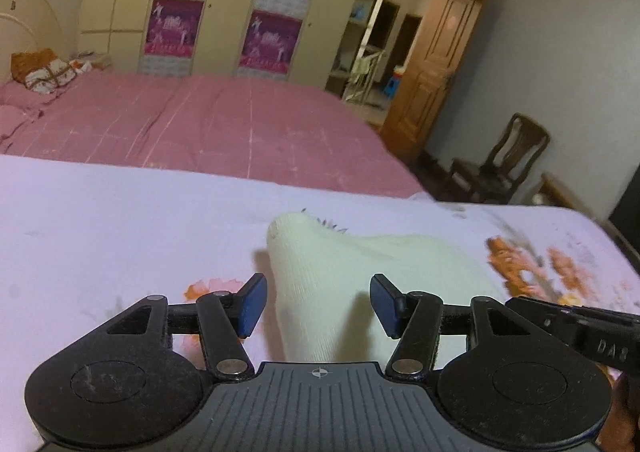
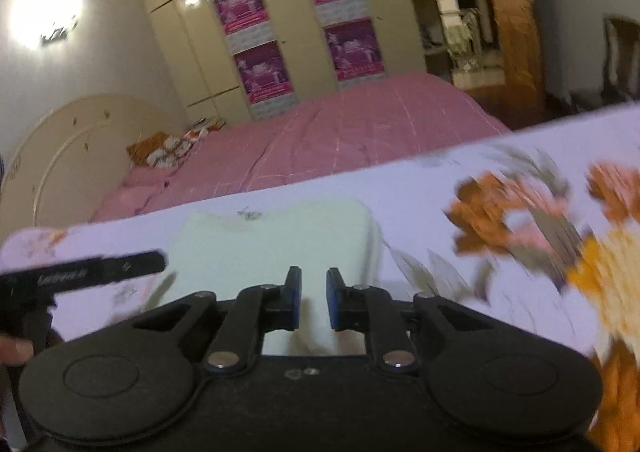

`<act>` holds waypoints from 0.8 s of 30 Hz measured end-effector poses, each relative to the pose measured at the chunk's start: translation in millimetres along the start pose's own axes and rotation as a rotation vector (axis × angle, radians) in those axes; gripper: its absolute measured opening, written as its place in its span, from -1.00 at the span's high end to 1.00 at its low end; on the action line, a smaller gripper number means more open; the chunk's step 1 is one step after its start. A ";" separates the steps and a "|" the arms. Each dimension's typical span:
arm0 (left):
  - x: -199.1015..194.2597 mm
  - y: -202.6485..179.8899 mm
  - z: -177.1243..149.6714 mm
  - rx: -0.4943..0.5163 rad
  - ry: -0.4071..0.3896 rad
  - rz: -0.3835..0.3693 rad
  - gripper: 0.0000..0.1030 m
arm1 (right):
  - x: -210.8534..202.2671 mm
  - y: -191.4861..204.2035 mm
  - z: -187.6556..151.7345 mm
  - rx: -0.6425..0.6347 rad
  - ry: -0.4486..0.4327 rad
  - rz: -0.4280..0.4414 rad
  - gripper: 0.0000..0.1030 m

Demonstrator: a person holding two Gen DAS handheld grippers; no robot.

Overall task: Fold small clothes
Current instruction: 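Open the right tool to release the folded sweater, then move both tools to the folded sweater's edge and slide fingers around it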

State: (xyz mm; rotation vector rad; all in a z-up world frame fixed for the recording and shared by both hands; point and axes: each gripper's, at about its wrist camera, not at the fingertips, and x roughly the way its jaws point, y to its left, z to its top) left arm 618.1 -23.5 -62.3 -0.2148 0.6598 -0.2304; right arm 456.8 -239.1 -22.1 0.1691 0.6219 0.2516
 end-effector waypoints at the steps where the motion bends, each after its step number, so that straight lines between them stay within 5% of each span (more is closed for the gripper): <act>1: 7.9 -4.2 0.2 0.005 0.007 0.003 -0.09 | 7.3 3.2 1.0 -0.021 0.011 0.002 0.71; 5: 36.4 -2.5 -7.2 0.024 0.083 0.017 -0.15 | 33.0 7.1 -4.1 -0.119 0.067 -0.048 0.80; 10: 36.5 -4.6 -12.5 0.021 0.066 0.028 -0.22 | 31.6 -13.1 -14.5 -0.036 0.078 -0.060 0.79; 24: -28.9 -39.0 -39.6 0.105 0.034 0.073 -0.22 | -24.0 -6.6 -33.3 -0.048 0.078 -0.053 0.64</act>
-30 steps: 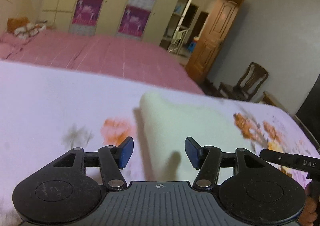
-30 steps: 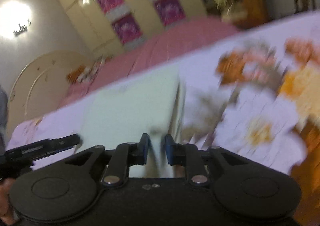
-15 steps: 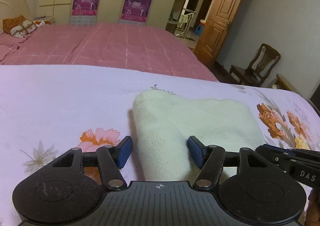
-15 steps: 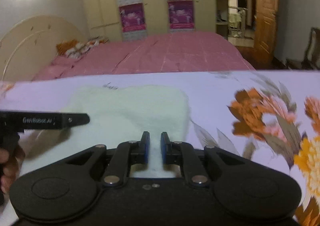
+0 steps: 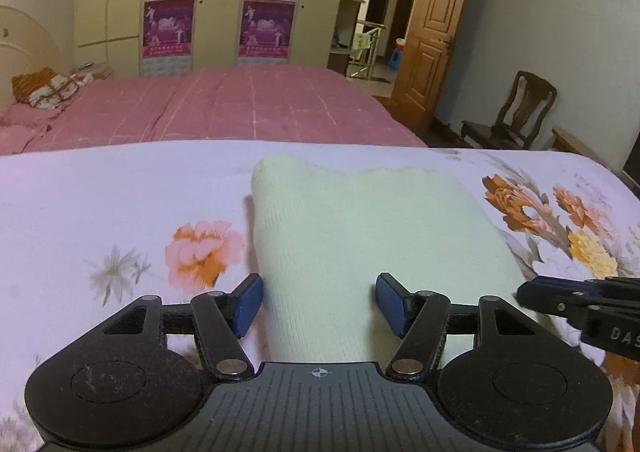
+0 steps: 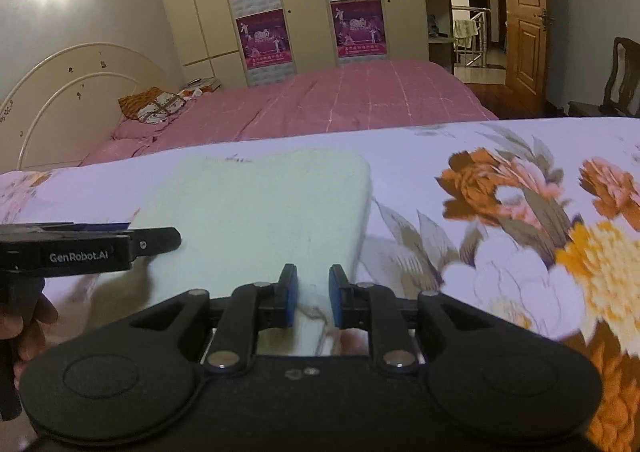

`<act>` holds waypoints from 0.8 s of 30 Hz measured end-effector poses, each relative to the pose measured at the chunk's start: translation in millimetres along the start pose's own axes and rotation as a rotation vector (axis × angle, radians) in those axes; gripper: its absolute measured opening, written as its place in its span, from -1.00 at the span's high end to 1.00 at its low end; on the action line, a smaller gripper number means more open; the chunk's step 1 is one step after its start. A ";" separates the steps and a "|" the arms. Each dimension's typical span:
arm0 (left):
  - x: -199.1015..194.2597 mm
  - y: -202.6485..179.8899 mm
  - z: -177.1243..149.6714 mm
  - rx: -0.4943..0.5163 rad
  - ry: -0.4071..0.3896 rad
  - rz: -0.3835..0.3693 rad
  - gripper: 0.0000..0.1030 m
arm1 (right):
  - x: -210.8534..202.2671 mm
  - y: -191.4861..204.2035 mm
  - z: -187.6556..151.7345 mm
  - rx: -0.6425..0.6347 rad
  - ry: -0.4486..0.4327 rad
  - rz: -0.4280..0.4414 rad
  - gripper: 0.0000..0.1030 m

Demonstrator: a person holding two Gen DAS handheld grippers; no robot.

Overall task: Fold small clothes
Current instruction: 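Move both tools to the folded sweater's edge and slide fingers around it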

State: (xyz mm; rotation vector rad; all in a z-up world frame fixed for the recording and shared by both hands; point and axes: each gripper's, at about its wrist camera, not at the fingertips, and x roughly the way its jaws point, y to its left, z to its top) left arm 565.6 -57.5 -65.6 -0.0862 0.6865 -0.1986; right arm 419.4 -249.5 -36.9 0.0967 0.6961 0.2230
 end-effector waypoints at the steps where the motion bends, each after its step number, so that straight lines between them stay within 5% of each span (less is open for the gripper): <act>1: -7.1 -0.2 -1.4 0.003 -0.005 -0.001 -0.22 | -5.3 0.0 -0.4 0.005 -0.004 0.000 0.60; 12: -62.4 -0.3 -71.4 0.033 0.050 -0.004 -0.22 | -45.9 1.5 -59.6 0.014 0.091 0.046 0.56; 24: -89.3 -0.5 -89.9 0.051 0.065 -0.007 -0.26 | -63.6 4.8 -81.0 0.048 0.090 0.031 0.57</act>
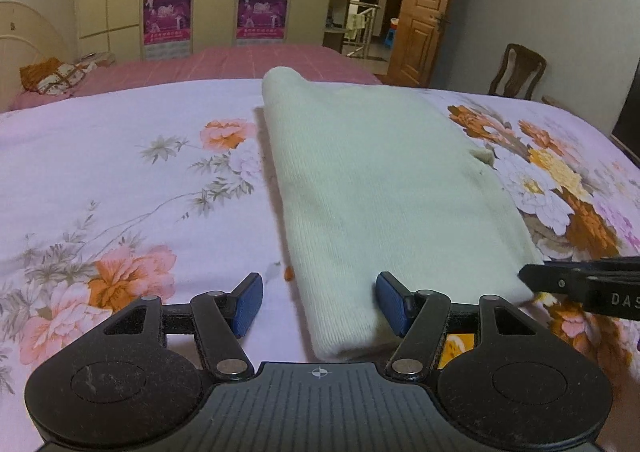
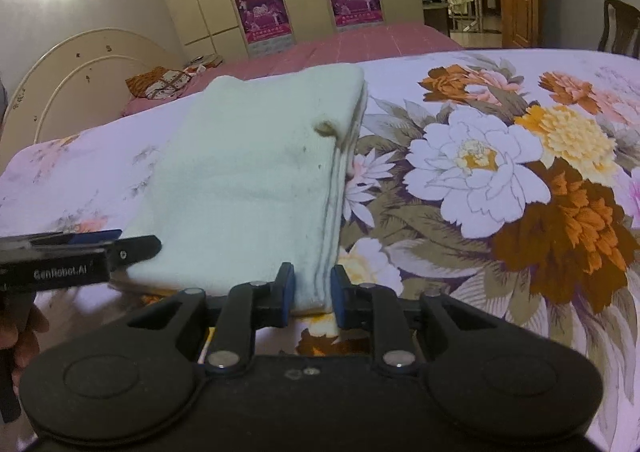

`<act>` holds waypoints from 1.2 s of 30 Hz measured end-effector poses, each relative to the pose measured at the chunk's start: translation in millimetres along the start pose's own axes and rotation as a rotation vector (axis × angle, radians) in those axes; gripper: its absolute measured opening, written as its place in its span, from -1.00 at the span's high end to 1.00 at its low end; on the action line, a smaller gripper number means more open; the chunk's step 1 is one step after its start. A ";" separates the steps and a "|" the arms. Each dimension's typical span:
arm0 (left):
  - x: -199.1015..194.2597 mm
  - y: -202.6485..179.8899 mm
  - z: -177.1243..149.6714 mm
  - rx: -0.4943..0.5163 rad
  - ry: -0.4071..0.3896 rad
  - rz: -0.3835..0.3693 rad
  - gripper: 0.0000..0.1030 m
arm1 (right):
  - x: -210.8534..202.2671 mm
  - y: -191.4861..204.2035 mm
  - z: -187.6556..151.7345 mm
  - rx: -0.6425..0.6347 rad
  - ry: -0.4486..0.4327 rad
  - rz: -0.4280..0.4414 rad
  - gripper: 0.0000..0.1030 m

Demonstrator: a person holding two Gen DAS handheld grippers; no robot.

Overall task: Fold small clothes
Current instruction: 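Move both tools to the folded sweater's edge and slide fingers around it, then close both tools on the sweater edge and fold it over the bundle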

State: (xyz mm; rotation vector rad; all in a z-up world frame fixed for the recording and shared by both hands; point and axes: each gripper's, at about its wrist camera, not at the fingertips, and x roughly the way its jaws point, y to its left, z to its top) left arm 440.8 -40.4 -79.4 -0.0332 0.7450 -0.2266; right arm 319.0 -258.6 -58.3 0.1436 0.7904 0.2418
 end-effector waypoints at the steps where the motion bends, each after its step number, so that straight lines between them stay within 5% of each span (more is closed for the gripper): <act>1: -1.0 3.0 3.7 0.002 0.005 -0.009 -0.33 | 0.1 -0.8 0.3 0.001 0.002 0.002 0.57; 3: -5.0 12.7 12.0 -0.023 -0.018 -0.021 -0.80 | 0.0 -7.4 6.3 0.036 0.015 0.009 0.46; 5: -7.1 25.0 21.7 -0.064 -0.062 -0.073 -0.81 | -10.8 -18.9 15.8 0.113 -0.058 0.021 -0.28; 7: 2.9 36.8 32.7 -0.127 -0.042 -0.128 -0.81 | -13.8 -31.4 24.6 0.192 -0.108 0.067 -0.42; 15: 62.5 82.5 47.2 -0.435 0.042 -0.320 -0.67 | 35.4 -65.7 66.1 0.363 -0.075 0.170 -0.28; 20: 80.8 89.1 47.0 -0.485 0.039 -0.370 -0.67 | 70.3 -80.2 72.8 0.469 -0.029 0.276 -0.28; 27: 98.9 77.4 57.1 -0.438 0.054 -0.382 -0.67 | 88.1 -76.7 72.4 0.466 -0.018 0.332 -0.24; 33: 98.8 72.6 60.5 -0.390 0.076 -0.361 -0.62 | 87.8 -78.5 80.2 0.417 0.004 0.315 0.06; 36: 95.5 66.1 61.4 -0.299 0.076 -0.321 -0.59 | 84.9 -84.7 79.4 0.412 0.013 0.328 0.04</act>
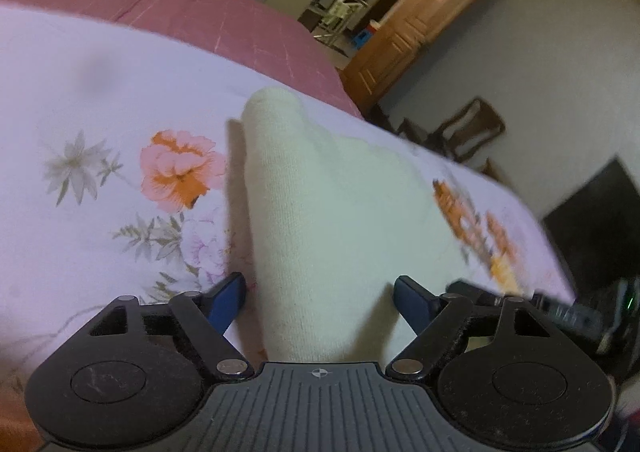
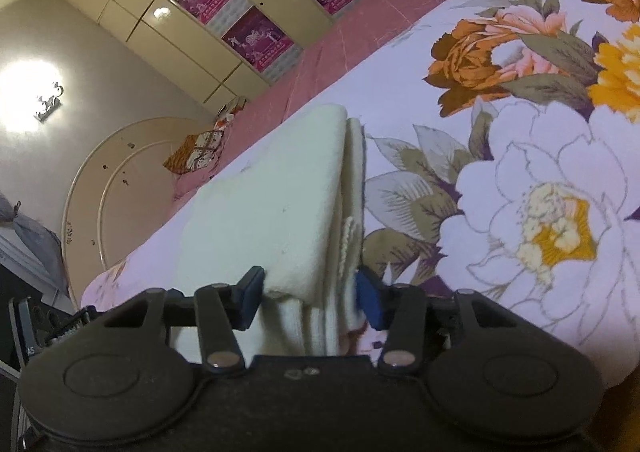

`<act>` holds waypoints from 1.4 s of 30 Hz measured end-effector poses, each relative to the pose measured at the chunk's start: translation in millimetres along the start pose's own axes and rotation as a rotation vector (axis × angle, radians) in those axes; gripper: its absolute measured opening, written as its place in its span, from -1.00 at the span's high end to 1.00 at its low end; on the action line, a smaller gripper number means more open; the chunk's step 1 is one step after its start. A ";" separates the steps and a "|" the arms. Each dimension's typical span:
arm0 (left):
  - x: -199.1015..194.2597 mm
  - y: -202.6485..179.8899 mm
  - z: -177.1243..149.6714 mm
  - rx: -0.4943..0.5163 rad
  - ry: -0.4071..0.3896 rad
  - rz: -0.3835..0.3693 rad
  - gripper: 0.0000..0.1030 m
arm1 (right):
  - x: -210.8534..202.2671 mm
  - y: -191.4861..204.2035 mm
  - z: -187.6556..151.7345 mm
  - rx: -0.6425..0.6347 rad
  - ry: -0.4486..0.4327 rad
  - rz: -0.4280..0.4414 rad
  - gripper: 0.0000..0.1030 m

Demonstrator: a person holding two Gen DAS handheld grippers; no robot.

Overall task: Fold small clothes
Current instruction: 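Close both tools on the sweater edge and fold it over the bundle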

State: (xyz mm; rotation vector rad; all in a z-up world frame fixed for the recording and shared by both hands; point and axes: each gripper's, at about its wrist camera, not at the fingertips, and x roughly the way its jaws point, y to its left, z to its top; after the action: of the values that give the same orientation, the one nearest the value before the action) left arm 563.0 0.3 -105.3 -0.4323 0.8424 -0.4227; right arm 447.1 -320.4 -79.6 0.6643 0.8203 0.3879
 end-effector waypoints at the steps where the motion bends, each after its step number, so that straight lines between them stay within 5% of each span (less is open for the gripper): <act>1: 1.0 -5.0 0.9 0.026 0.001 0.016 -0.59 | 0.9 -0.6 -0.5 -0.002 0.002 0.003 0.04; 8: 13.4 -33.3 9.8 0.103 -0.001 0.114 -0.58 | 17.5 36.4 -4.9 -0.173 -0.001 -0.112 0.00; 12: 11.6 -42.3 14.3 0.124 -0.017 0.123 0.06 | 16.1 47.5 -8.0 -0.231 -0.002 -0.153 0.14; 14: 13.0 -48.6 15.3 0.142 -0.023 0.129 0.16 | 16.7 56.8 -9.1 -0.273 -0.005 -0.164 0.35; 20: -2.9 -60.5 20.5 0.193 -0.041 0.153 0.34 | 11.8 90.5 -17.6 -0.414 -0.040 -0.245 0.44; 29: -70.7 -59.5 25.2 0.280 -0.103 0.220 0.36 | -3.8 147.1 -29.2 -0.501 -0.098 -0.202 0.45; 42: -222.5 71.0 -15.5 0.184 -0.128 0.448 0.36 | 67.1 268.6 -116.3 -0.620 0.032 0.007 0.45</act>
State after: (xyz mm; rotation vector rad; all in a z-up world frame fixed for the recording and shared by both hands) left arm 431.8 171.5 -14.5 -0.0911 0.7424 -0.0553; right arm 381.7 -40.6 7.5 0.0839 0.6763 0.6252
